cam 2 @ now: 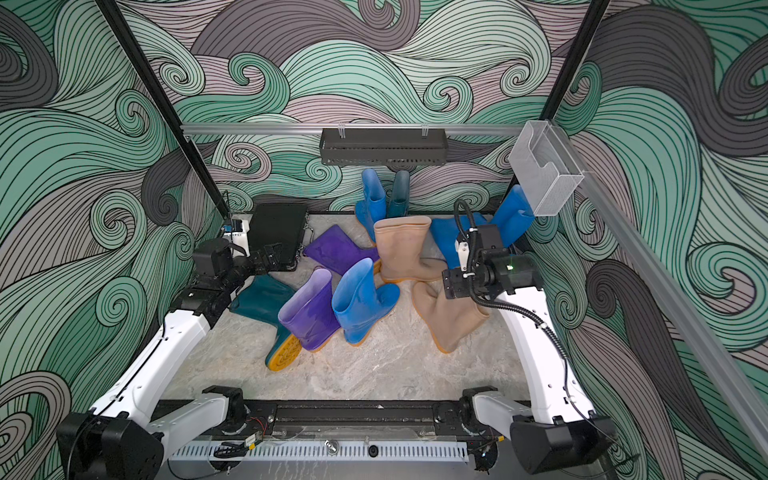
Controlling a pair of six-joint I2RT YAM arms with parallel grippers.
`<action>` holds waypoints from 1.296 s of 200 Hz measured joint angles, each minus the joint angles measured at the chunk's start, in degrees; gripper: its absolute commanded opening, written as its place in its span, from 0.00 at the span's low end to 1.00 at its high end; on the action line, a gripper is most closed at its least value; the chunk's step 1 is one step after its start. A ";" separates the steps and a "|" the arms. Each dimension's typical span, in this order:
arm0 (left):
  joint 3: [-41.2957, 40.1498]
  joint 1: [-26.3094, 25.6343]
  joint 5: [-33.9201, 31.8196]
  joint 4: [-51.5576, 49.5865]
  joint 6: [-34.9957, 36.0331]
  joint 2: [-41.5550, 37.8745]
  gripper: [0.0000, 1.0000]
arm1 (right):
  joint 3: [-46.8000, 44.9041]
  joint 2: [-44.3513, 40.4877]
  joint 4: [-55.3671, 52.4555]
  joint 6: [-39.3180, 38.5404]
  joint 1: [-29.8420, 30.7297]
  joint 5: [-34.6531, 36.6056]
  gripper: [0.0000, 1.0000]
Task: Match and arrange rain boots in pairs
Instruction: Pick up the rain boot at the center of the board.
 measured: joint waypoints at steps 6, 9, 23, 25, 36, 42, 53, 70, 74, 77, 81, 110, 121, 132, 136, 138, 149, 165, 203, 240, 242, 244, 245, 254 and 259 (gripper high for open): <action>0.26 -0.24 -0.17 -0.33 0.11 0.00 0.99 | -0.46 -0.02 0.02 0.13 -0.26 -0.09 0.26; 0.42 -0.42 -0.24 -0.48 0.31 0.00 0.99 | -0.61 -0.02 0.04 -0.09 -0.39 -0.04 0.19; 2.19 -2.16 -0.74 -2.16 1.57 0.13 0.98 | -1.49 -0.09 0.13 0.07 -1.44 -0.13 0.00; 2.60 -2.62 -0.96 -2.60 1.95 0.15 0.99 | -1.60 -0.13 0.15 0.26 -1.60 -0.28 0.00; 4.74 -4.83 -1.31 -3.69 3.69 0.50 0.99 | -1.64 -0.46 0.26 0.50 -2.23 -0.33 0.00; 6.14 -6.12 -1.49 -4.13 4.83 0.81 0.99 | -1.64 -0.79 0.17 0.59 -2.45 -0.33 0.00; 8.61 -8.33 -1.53 -4.94 6.69 1.42 0.99 | -1.62 -1.57 -0.20 0.79 -2.97 -0.28 0.00; 13.00 -10.91 -0.44 -5.97 8.59 3.08 0.99 | -0.96 -2.49 -2.25 0.87 -4.02 0.02 0.00; 13.84 -11.28 -0.04 -6.21 8.90 3.48 0.99 | -0.74 -2.56 -2.73 0.90 -4.31 0.11 0.00; 14.78 -11.67 0.48 -6.27 9.11 4.00 0.99 | -0.55 -2.67 -3.17 0.90 -4.61 0.22 0.00; 15.69 -11.98 1.01 -6.56 9.38 4.52 0.99 | -0.37 -2.82 -3.54 0.90 -5.01 0.28 0.00; 24.65 -14.40 7.76 -7.41 10.88 11.96 0.99 | -0.24 -3.45 -5.29 0.87 -8.22 0.09 0.00; 28.33 -15.50 10.58 -7.87 11.76 15.67 0.99 | -0.24 -3.32 -4.98 0.85 -8.63 -0.24 0.00; 32.72 -16.94 13.57 -8.79 12.87 20.31 0.99 | -0.26 -3.15 -4.46 0.63 -8.66 -0.81 0.00; 34.18 -17.38 14.75 -8.96 13.25 21.81 0.98 | -0.26 -3.06 -4.22 0.57 -8.66 -1.18 0.00; 34.88 -17.62 15.10 -9.07 13.40 22.69 0.99 | -0.26 -3.04 -4.15 0.55 -8.66 -1.22 0.00; 39.17 -18.91 17.88 -10.25 14.32 27.19 0.99 | -0.26 -2.75 -3.48 0.42 -8.66 -2.03 0.00; 45.55 -20.55 21.24 -12.94 15.54 33.90 0.99 | -0.24 -2.10 -2.75 0.42 -8.68 -3.41 0.00; 59.28 -22.62 25.33 -18.58 17.20 46.10 0.98 | -0.22 -1.16 -1.68 0.48 -8.66 -6.10 0.00; 76.00 -23.47 27.41 -27.32 18.97 57.51 0.94 | -0.24 -0.85 -1.53 0.96 -8.66 -8.15 0.00; 76.78 -23.52 27.43 -27.82 19.15 58.01 0.94 | -0.24 -0.81 -1.53 1.01 -8.66 -8.28 0.00; 77.24 -23.54 27.47 -28.06 19.19 58.34 0.93 | -0.24 -0.79 -1.53 1.05 -8.66 -8.41 0.00; 77.46 -23.56 27.50 -28.22 19.19 58.51 0.93 | -0.24 -0.76 -1.53 1.07 -8.66 -8.46 0.00; 79.54 -23.82 27.80 -30.05 19.61 60.13 0.92 | -0.24 -0.70 -1.51 1.25 -8.66 -9.11 0.00; 79.91 -24.00 27.91 -30.67 19.89 60.65 0.91 | -0.24 -0.63 -1.51 1.31 -8.66 -9.33 0.00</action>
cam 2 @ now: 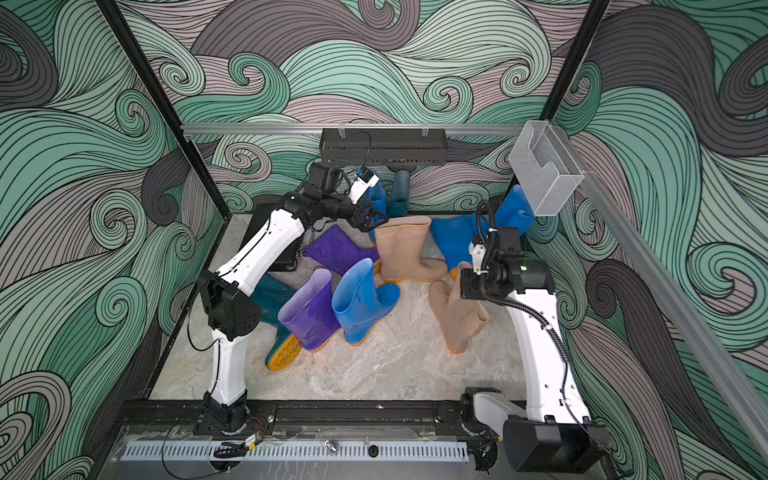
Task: Match and arrange rain boots in pairs
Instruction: Pick up the rain boot at the center of the board.
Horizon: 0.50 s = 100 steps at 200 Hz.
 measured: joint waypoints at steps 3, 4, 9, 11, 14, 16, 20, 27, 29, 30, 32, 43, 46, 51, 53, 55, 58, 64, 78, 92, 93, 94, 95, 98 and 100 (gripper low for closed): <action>0.17 -0.15 0.04 -0.46 0.02 0.22 0.91 | 0.02 0.02 0.00 0.11 0.00 -0.17 0.00; 0.24 -0.17 0.09 -0.72 0.15 0.28 0.91 | 0.02 0.04 0.00 0.15 0.00 -0.20 0.00; 0.33 -0.46 0.20 -1.46 0.35 0.61 0.90 | 0.00 0.09 0.00 0.26 0.00 -0.55 0.00; 0.35 -0.55 0.22 -1.64 0.46 0.66 0.91 | 0.00 0.11 0.00 0.28 0.00 -0.61 0.00; 0.37 -0.70 0.26 -2.19 0.55 0.85 0.91 | 0.02 0.15 0.00 0.44 0.00 -0.81 0.00; 0.42 -0.90 0.33 -2.47 0.61 0.94 0.90 | 0.02 0.17 0.02 0.46 0.00 -0.96 0.00; 0.42 -1.05 0.44 -2.89 0.74 1.03 0.90 | 0.02 0.22 0.02 0.52 0.00 -1.16 0.00; 0.44 -1.55 0.57 -3.58 1.07 1.33 0.90 | 0.02 0.33 0.02 0.76 0.00 -1.60 0.00; 0.44 -1.64 0.59 -3.76 1.14 1.38 0.90 | 0.04 0.33 0.02 0.90 0.00 -1.73 0.00; 0.44 -1.68 0.61 -3.87 1.20 1.44 0.89 | 0.04 0.33 0.02 0.90 0.00 -1.73 0.00; 0.44 -1.81 0.61 -3.96 1.36 1.49 0.89 | 0.11 0.39 0.02 0.96 0.00 -1.99 0.00; 0.46 -2.43 0.57 -4.81 1.79 1.88 0.84 | 0.46 0.70 0.04 1.44 0.00 -2.75 0.00; 0.55 -2.49 0.57 -5.11 1.92 2.05 0.82 | 0.57 0.79 0.04 1.64 0.00 -2.93 0.00; 0.61 -2.69 0.55 -5.31 2.10 2.27 0.79 | 0.79 0.94 0.09 1.84 0.00 -3.23 0.00; 0.66 -2.78 0.55 -5.38 2.05 2.40 0.78 | 0.85 1.05 0.17 1.95 0.00 -3.45 0.00; 0.74 -2.84 0.48 -5.46 2.19 2.49 0.77 | 0.87 1.09 0.17 1.95 0.00 -3.50 0.00; 0.92 -2.97 0.37 -5.66 2.16 2.78 0.76 | 0.94 1.16 0.26 2.01 0.00 -3.67 0.00; 1.29 -3.19 0.13 -5.90 2.51 3.15 0.73 | 0.96 1.27 0.46 2.21 0.02 -4.02 0.00; 2.36 -3.78 -0.61 -6.60 3.15 4.26 0.57 | 0.96 1.42 0.76 2.82 0.26 -4.55 0.00; 3.04 -4.24 -1.46 -7.17 3.45 5.09 0.31 | 0.96 1.51 0.98 3.32 0.57 -4.96 0.00; 3.08 -4.26 -1.53 -7.26 3.23 5.11 0.29 | 0.96 1.51 0.98 3.32 0.57 -4.96 0.00; 3.15 -4.28 -1.53 -7.30 3.48 5.16 0.28 | 0.96 1.53 1.01 3.45 0.63 -5.05 0.00; 3.21 -4.31 -1.66 -7.37 3.63 5.20 0.26 | 0.96 1.53 1.01 3.52 0.66 -5.09 0.00; 3.23 -4.39 -1.84 -7.39 3.63 5.31 0.21 | 0.96 1.55 1.05 3.54 0.72 -5.18 0.00; 3.26 -4.44 -1.86 -7.43 3.52 5.38 0.18 | 0.96 1.55 1.07 3.63 0.76 -5.22 0.00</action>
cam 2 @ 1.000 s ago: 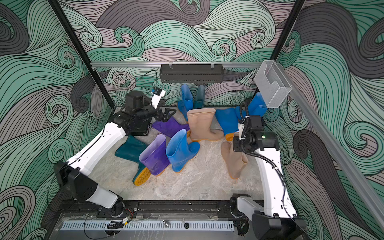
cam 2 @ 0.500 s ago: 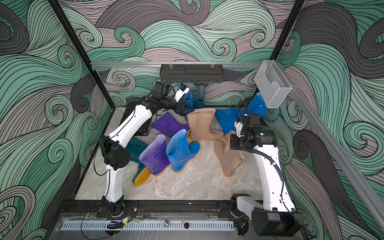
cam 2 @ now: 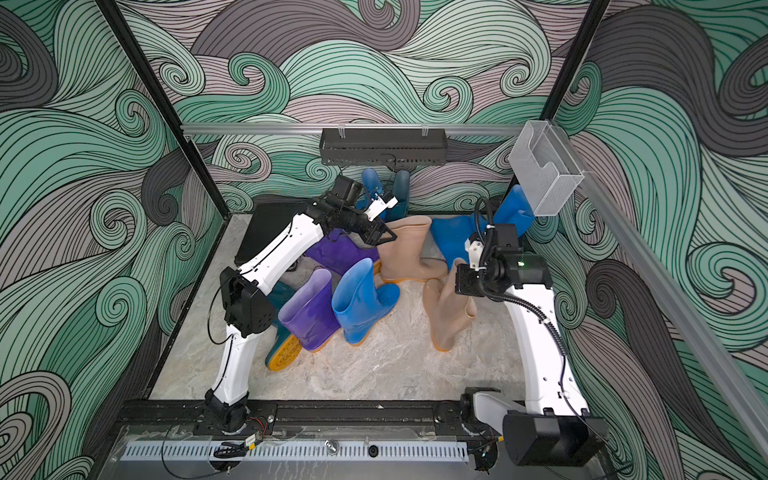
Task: Match and arrange rain boots in pairs
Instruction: Pick up the rain boot at the center of the board.
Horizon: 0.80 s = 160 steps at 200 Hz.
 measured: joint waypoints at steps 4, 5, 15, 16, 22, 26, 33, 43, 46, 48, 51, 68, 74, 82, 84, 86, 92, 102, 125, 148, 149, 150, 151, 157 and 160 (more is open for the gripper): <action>0.04 -0.07 -0.24 -0.02 0.11 0.00 0.14 | 0.00 0.00 0.04 0.15 0.13 -0.13 0.00; 0.04 -0.11 -0.31 -0.04 0.02 0.02 0.12 | 0.00 0.00 0.07 0.20 0.13 -0.13 0.00; 0.09 -0.39 -0.76 -0.20 -0.17 0.09 0.00 | 0.00 0.02 0.24 0.90 0.46 -0.44 0.00; 0.09 -0.46 -0.85 -0.22 0.13 0.09 0.00 | 0.00 0.04 0.24 1.01 0.48 -0.46 0.00; 0.22 -0.66 -1.20 -0.33 -0.20 0.09 0.00 | 0.09 0.09 0.28 1.33 0.66 -0.63 0.00; 0.35 -0.90 -1.53 -0.31 0.35 0.09 0.00 | 0.17 0.20 0.28 1.49 0.79 -0.66 0.00; 0.59 -1.31 -1.95 -0.37 0.07 0.09 0.00 | 0.59 0.48 0.24 2.10 1.01 -0.68 0.00; 1.05 -1.92 -2.43 -0.28 -0.39 0.09 0.00 | 1.57 1.14 0.28 3.13 1.25 -0.63 0.00; 1.05 -2.12 -2.58 -0.15 -0.55 0.07 0.00 | 1.81 1.29 0.26 3.34 1.31 -0.63 0.00; 1.05 -2.25 -2.64 -0.09 -0.74 0.02 0.00 | 1.95 1.40 0.28 3.58 1.36 -0.61 0.00; 1.05 -2.51 -2.82 0.00 -0.98 -0.02 0.00 | 2.27 1.60 0.28 3.91 1.49 -0.57 0.00; 1.05 -3.67 -3.63 0.85 -3.32 -0.28 0.00 | 4.11 2.58 0.13 5.60 1.99 0.00 0.00; 1.05 -4.02 -3.96 1.42 -4.48 -0.35 0.00 | 4.85 2.86 0.09 6.19 2.21 0.31 0.00; 1.05 -4.26 -4.63 2.27 -5.92 -0.50 0.00 | 5.77 3.19 -0.02 6.84 2.51 0.72 0.00; 1.05 -4.28 -4.68 2.36 -6.21 -0.52 0.00 | 5.95 3.23 -0.04 6.97 2.56 0.79 0.00; 1.05 -4.44 -4.96 2.80 -6.95 -0.61 0.00 | 6.29 3.32 -0.11 7.21 2.71 0.92 0.00; 1.05 -4.59 -5.38 3.37 -8.11 -0.68 0.00 | 6.97 3.48 -0.28 7.63 2.89 1.18 0.00; 1.05 -4.72 -6.47 4.46 -10.69 -1.05 0.00 | 8.24 3.74 -0.76 8.28 3.30 1.77 0.00; 1.05 -4.81 -8.66 6.73 -16.15 -2.05 0.00 | 13.53 5.49 -3.52 9.09 4.66 4.28 0.00; 1.03 -4.81 -10.69 8.00 -20.28 -3.80 0.00 | 19.37 7.65 -6.12 9.07 6.21 7.19 0.00; 1.03 -4.81 -10.69 8.00 -20.28 -3.80 0.00 | 19.76 7.74 -6.23 9.07 6.32 7.28 0.00; 1.03 -4.79 -10.95 8.07 -20.50 -3.96 0.00 | 19.89 7.78 -6.27 9.05 6.34 7.34 0.00; 1.05 -4.79 -10.99 8.11 -20.59 -4.04 0.00 | 20.15 7.85 -6.36 9.05 6.43 7.41 0.00; 1.03 -4.76 -11.56 8.55 -21.35 -4.66 0.00 | 21.00 7.93 -6.75 9.05 6.69 7.89 0.00; 1.05 -4.76 -11.82 8.85 -21.79 -4.92 0.00 | 21.33 7.93 -6.95 9.07 6.80 8.11 0.00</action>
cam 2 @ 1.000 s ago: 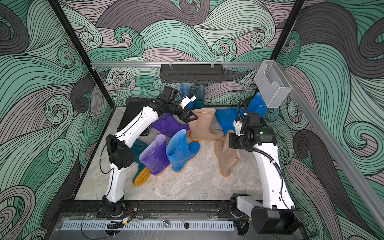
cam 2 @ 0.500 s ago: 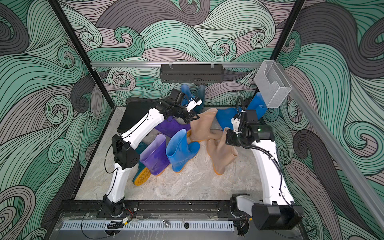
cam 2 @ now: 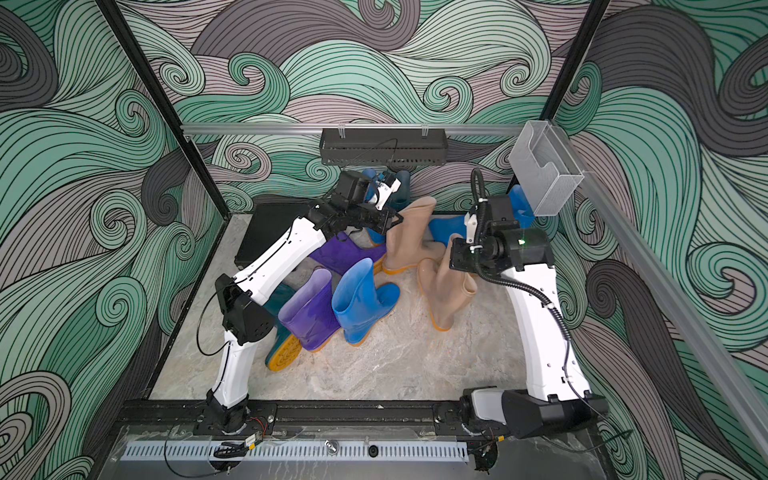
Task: Match and arrange rain boots in pairs
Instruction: Pick up the rain boot at the center of the board, then place the rain boot at the center of the board.
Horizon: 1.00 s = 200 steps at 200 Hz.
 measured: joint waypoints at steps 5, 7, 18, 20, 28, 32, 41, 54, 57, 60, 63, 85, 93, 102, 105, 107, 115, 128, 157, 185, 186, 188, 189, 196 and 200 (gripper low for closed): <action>-0.02 0.00 -0.42 0.39 -0.44 -0.46 0.00 | 0.37 -0.11 -0.26 0.00 0.11 0.33 0.00; -0.02 0.00 -0.52 0.50 -0.61 -0.59 0.00 | 0.42 -0.22 -0.33 -0.02 0.11 0.42 0.00; -0.02 -0.04 -1.18 1.40 -1.55 -1.60 0.00 | 0.17 -1.20 -0.76 0.00 0.13 1.29 0.00; -0.02 -0.04 -1.29 1.51 -1.68 -1.73 0.00 | 0.07 -1.44 -0.96 0.00 0.13 1.49 0.00; -0.02 -0.04 -1.77 1.99 -2.27 -2.23 0.00 | -0.68 -2.60 -1.66 0.02 0.11 2.36 0.00; -0.02 -0.04 -1.97 2.27 -2.58 -2.45 0.00 | -1.14 -3.17 -2.08 0.02 0.11 2.75 0.00; -0.02 -0.04 -2.45 2.91 -3.21 -2.82 0.00 | -2.34 -4.74 -3.34 0.07 0.11 3.78 0.00; 0.00 -0.04 -3.17 3.28 -4.00 -2.93 0.00 | -3.45 -6.54 -5.53 0.20 0.11 4.48 0.00; -0.02 -0.04 -3.28 3.30 -4.24 -2.93 0.00 | -3.58 -6.80 -5.97 0.22 0.11 4.63 0.00; -0.02 -0.04 -3.43 3.30 -4.44 -2.93 0.00 | -3.65 -6.99 -6.36 0.24 0.13 4.74 0.00; 0.00 -0.04 -3.50 3.26 -4.66 -2.93 0.00 | -3.72 -7.15 -6.82 0.26 0.13 4.79 0.00; -0.04 -0.02 -3.82 2.97 -6.29 -2.93 0.00 | -4.55 -7.06 -7.72 0.57 0.13 5.07 0.00; -0.13 -0.02 -3.80 3.13 -6.88 -2.93 0.00 | -4.98 -6.64 -7.37 0.63 0.13 5.11 0.00; -0.66 -0.04 -3.78 3.67 -7.48 -2.95 0.00 | -5.66 -5.97 -6.29 0.66 0.11 5.11 0.00; -0.94 -0.07 -3.78 4.02 -7.69 -3.04 0.00 | -5.95 -5.62 -5.73 0.66 0.11 5.11 0.00; -1.31 -0.09 -3.76 4.33 -8.00 -3.06 0.00 | -6.08 -5.49 -5.49 0.66 0.11 5.09 0.00; -2.80 -0.26 -3.76 5.53 -8.70 -3.39 0.00 | -6.78 -4.72 -3.74 0.68 0.11 4.94 0.00; -5.73 -0.48 -3.76 7.65 -10.12 -4.09 0.00 | -7.23 -2.97 -1.33 0.72 0.11 4.50 0.00; -11.61 -1.79 -4.28 11.76 -12.83 -5.66 0.00 | -6.27 2.38 3.50 0.76 0.11 3.50 0.00; -14.88 -3.58 -5.92 14.27 -14.45 -6.36 0.00 | -3.02 8.39 6.56 0.85 0.13 3.34 0.00; -14.97 -3.67 -5.99 14.34 -14.51 -6.36 0.00 | -2.93 8.57 6.64 0.85 0.13 3.37 0.00; -15.15 -3.80 -6.14 14.49 -14.73 -6.38 0.00 | -2.73 8.94 6.80 0.87 0.11 3.39 0.00; -15.23 -3.91 -6.29 14.56 -14.86 -6.38 0.00 | -2.38 9.42 7.06 0.92 0.13 3.48 0.00; -15.72 -4.35 -6.86 14.97 -15.37 -6.40 0.00 | -1.60 10.78 7.63 1.03 0.13 3.72 0.00; -16.00 -4.61 -7.21 15.28 -15.80 -6.40 0.00 | -1.01 11.52 7.89 1.07 0.13 3.85 0.00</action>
